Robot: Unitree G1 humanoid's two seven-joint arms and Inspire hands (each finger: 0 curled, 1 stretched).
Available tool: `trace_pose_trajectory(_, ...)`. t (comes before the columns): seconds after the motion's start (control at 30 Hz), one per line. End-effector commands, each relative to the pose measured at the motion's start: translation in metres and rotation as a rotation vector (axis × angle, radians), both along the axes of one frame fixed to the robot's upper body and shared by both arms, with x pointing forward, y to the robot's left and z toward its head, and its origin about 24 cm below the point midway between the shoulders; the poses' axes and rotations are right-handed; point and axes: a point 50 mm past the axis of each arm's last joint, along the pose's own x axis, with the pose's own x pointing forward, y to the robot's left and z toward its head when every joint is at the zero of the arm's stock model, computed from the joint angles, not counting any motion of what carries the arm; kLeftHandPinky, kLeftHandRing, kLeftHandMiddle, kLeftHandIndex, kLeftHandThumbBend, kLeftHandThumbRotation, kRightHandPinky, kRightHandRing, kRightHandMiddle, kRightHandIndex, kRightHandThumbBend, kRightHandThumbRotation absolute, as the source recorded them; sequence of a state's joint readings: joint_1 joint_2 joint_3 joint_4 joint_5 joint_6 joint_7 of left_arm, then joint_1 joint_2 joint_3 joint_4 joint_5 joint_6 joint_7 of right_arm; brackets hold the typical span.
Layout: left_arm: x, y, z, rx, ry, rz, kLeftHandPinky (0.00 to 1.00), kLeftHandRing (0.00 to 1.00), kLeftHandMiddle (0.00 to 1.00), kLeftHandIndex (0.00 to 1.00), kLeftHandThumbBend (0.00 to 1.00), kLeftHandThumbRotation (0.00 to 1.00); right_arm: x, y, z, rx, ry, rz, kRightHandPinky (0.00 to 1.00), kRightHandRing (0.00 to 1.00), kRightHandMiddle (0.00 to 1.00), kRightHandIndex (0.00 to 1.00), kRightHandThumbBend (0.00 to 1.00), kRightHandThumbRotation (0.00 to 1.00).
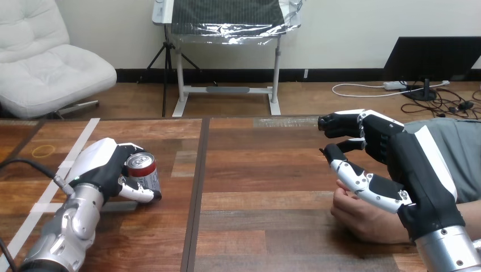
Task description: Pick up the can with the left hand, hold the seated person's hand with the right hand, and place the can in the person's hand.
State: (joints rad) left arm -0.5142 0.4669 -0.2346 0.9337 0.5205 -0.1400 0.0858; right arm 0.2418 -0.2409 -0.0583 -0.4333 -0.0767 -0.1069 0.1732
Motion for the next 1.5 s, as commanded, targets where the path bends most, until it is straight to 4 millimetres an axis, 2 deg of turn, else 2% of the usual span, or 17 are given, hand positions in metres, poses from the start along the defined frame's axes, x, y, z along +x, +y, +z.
trace_pose_trajectory(0.0, 0.0138, -0.0079, 0.0152, -0.020, -0.075, -0.019, 0.60, 0.67, 0.71, 0.72, 0.79, 0.09, 0.0041, 0.0013, 0.0226, -0.009, -0.105, 0.012, 0.64, 0.73, 0.71, 0.64, 0.38, 0.00)
trace_pose_trajectory(0.3, 0.0146, -0.0101, 0.0149, -0.033, -0.098, -0.008, 0.53, 0.58, 0.62, 0.64, 0.72, 0.02, 0.0042, 0.0009, 0.0226, -0.007, -0.106, 0.014, 0.65, 0.73, 0.71, 0.63, 0.38, 0.00)
trace_pose_trajectory(0.47, 0.0143, -0.0120, 0.0143, -0.032, -0.137, -0.010, 0.47, 0.50, 0.55, 0.58, 0.70, 0.00, 0.0042, 0.0009, 0.0227, -0.007, -0.108, 0.013, 0.65, 0.73, 0.71, 0.63, 0.38, 0.00)
trace_pose_trajectory(0.73, 0.0145, -0.0144, 0.0139, -0.019, -0.165, -0.008, 0.38, 0.43, 0.49, 0.54, 0.67, 0.00, 0.0038, 0.0001, 0.0224, -0.005, -0.105, 0.008, 0.66, 0.73, 0.71, 0.63, 0.38, 0.00)
trace_pose_trajectory(1.47, 0.0131, -0.0125, 0.0114, -0.012, -0.167, 0.000, 0.36, 0.44, 0.53, 0.54, 0.66, 0.00, 0.0027, -0.0001, 0.0212, -0.007, -0.100, 0.010, 0.65, 0.72, 0.70, 0.62, 0.38, 0.00)
